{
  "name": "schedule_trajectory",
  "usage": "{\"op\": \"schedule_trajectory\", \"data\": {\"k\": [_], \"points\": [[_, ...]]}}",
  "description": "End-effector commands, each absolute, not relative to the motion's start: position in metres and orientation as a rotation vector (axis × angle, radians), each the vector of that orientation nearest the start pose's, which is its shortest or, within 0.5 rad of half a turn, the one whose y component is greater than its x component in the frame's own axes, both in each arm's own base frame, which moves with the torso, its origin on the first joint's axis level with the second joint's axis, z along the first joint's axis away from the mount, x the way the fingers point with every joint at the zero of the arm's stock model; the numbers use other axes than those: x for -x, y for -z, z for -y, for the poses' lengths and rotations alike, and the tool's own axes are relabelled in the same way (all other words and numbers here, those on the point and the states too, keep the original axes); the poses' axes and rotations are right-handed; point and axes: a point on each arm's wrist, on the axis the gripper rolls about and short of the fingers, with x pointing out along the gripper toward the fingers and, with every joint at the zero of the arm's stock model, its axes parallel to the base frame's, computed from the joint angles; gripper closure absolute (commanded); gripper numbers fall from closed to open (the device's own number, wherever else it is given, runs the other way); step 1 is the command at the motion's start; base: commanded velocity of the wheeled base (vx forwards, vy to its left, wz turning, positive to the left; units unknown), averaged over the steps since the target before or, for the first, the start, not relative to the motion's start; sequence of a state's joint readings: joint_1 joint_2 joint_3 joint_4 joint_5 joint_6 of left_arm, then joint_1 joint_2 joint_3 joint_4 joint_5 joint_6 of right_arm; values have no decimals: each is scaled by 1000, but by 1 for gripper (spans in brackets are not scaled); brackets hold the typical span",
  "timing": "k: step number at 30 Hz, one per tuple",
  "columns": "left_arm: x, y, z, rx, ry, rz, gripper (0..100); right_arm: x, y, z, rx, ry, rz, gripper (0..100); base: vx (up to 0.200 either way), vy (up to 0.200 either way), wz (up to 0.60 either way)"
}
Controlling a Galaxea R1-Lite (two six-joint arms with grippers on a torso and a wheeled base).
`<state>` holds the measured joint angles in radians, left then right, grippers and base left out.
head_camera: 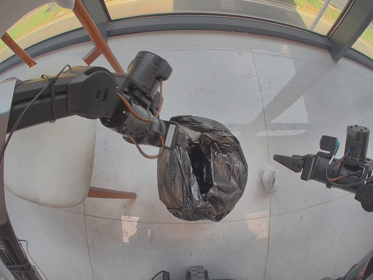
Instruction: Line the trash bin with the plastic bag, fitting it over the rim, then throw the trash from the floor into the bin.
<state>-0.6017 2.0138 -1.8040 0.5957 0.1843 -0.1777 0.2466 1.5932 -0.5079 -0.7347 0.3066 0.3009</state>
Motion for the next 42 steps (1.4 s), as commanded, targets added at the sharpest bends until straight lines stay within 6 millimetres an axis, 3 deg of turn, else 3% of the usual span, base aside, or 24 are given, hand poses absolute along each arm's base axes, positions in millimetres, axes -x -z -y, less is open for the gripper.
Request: {"op": "schedule_trajectory", "data": {"k": [1,6,13,21,33,42], "points": [[-299,-223,240,-142,360,-844,0,-241,-145,-68,-301,-490,-437,0,0,0,0],[-291,-189,259,-190,318,-920,0,-241,-145,-68,-300,-493,-439,0,0,0,0],[-300,-147,273,-246,302,-1002,0,-242,-144,-68,-299,-494,-442,0,0,0,0],[-309,-148,286,-172,306,-941,0,-241,-144,-68,-301,-491,-440,0,0,0,0],[-333,-124,303,-177,266,-922,0,-242,-144,-68,-301,-494,-442,0,0,0,0],[-344,-118,310,-167,254,-898,0,-241,-145,-67,-304,-491,-438,0,0,0,0]]}}
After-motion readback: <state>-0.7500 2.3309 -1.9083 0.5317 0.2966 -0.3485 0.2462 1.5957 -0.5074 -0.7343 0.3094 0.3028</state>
